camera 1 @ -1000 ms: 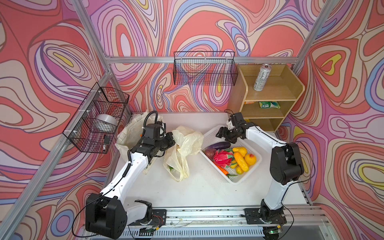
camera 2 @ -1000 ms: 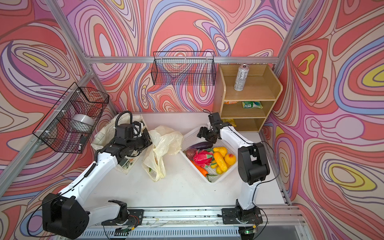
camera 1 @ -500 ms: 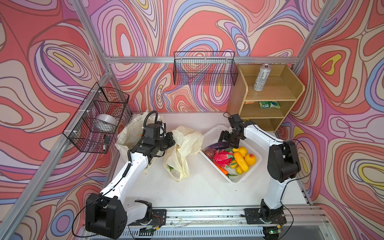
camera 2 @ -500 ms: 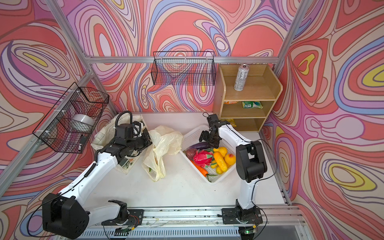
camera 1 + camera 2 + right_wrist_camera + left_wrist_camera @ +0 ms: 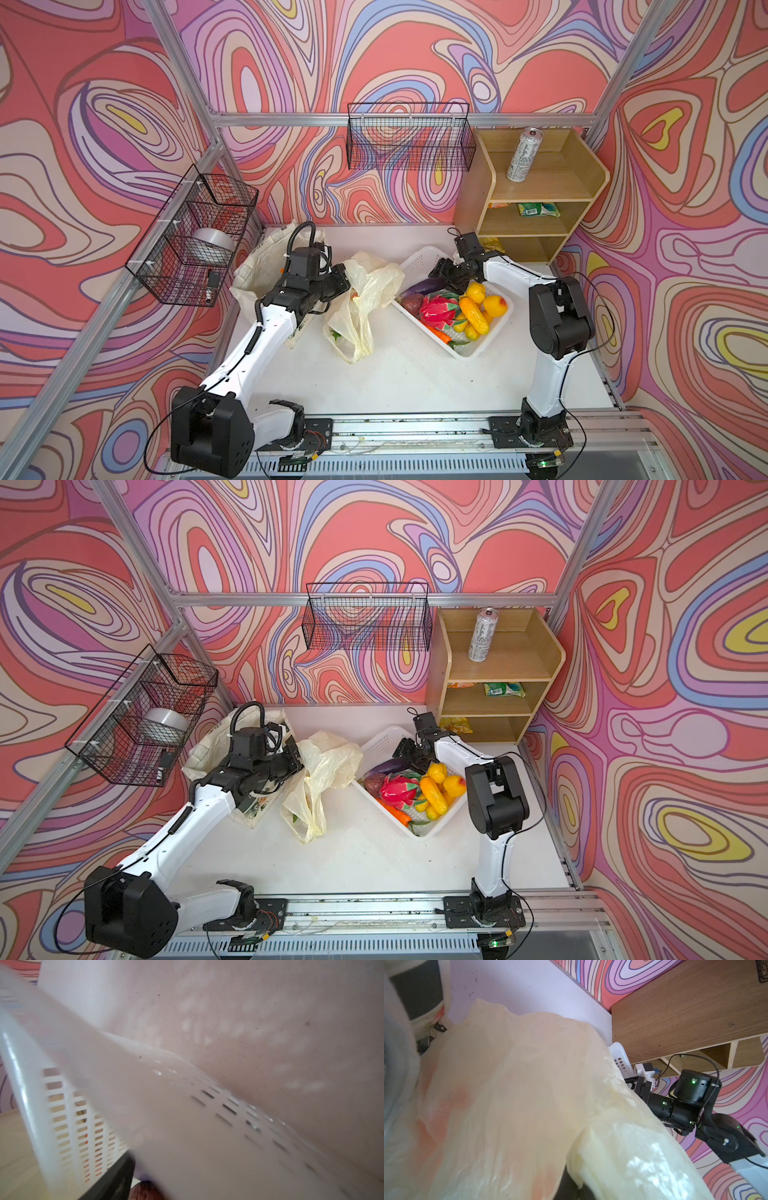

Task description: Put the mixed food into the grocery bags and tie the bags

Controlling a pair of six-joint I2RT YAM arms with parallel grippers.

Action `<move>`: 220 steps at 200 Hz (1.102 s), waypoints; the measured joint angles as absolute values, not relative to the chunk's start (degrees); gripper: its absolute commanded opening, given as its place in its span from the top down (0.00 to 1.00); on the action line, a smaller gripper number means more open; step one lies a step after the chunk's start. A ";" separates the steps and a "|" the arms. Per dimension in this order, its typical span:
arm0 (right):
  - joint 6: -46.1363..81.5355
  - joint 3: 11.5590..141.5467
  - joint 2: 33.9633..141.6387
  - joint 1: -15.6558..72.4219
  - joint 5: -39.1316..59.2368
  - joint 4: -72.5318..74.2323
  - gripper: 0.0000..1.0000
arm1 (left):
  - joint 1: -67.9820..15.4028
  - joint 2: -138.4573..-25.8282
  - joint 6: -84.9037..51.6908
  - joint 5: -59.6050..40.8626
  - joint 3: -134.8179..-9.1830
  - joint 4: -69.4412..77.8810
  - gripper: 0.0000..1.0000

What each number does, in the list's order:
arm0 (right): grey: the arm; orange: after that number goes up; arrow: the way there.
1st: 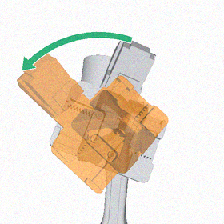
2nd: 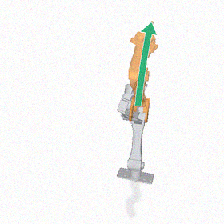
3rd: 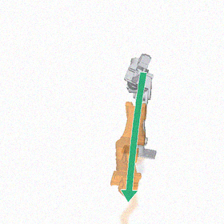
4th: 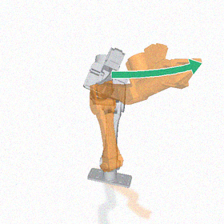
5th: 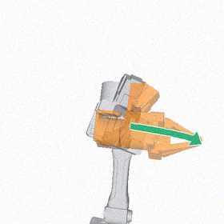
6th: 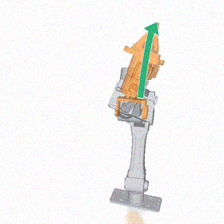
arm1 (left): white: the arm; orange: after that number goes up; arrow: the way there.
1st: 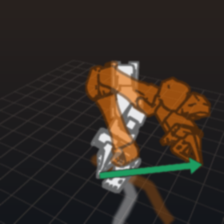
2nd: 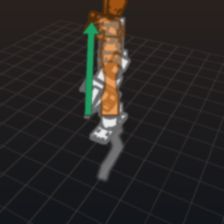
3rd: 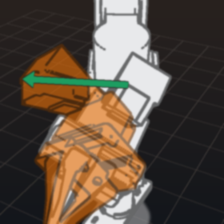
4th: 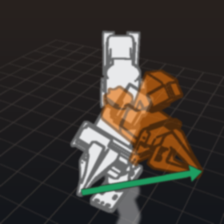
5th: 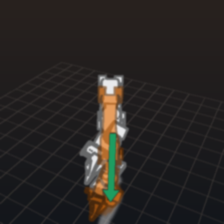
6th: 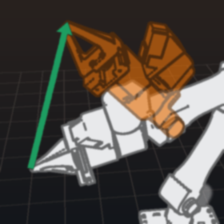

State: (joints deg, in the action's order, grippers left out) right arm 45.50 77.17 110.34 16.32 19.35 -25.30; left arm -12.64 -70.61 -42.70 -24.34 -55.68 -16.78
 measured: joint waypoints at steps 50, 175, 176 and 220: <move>46.33 78.15 111.35 16.53 20.73 -23.24 0.17 | -12.64 -70.61 -42.70 -24.23 -55.68 -16.91 1.00; 50.92 72.05 112.57 16.60 31.07 0.54 0.27 | -12.64 -70.63 -42.70 -24.21 -55.68 -17.04 1.00; 50.92 72.01 112.53 16.60 31.11 0.69 0.27 | -12.64 -70.63 -42.70 -24.21 -55.68 -17.04 1.00; 52.38 71.85 112.07 16.60 34.33 7.60 0.26 | -12.64 -70.72 -42.72 -24.21 -55.68 -17.15 1.00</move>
State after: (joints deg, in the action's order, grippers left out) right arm 52.38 71.85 112.07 16.60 34.33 7.60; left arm -12.64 -70.72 -42.72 -24.21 -55.68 -17.15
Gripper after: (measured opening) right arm 0.743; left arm 0.047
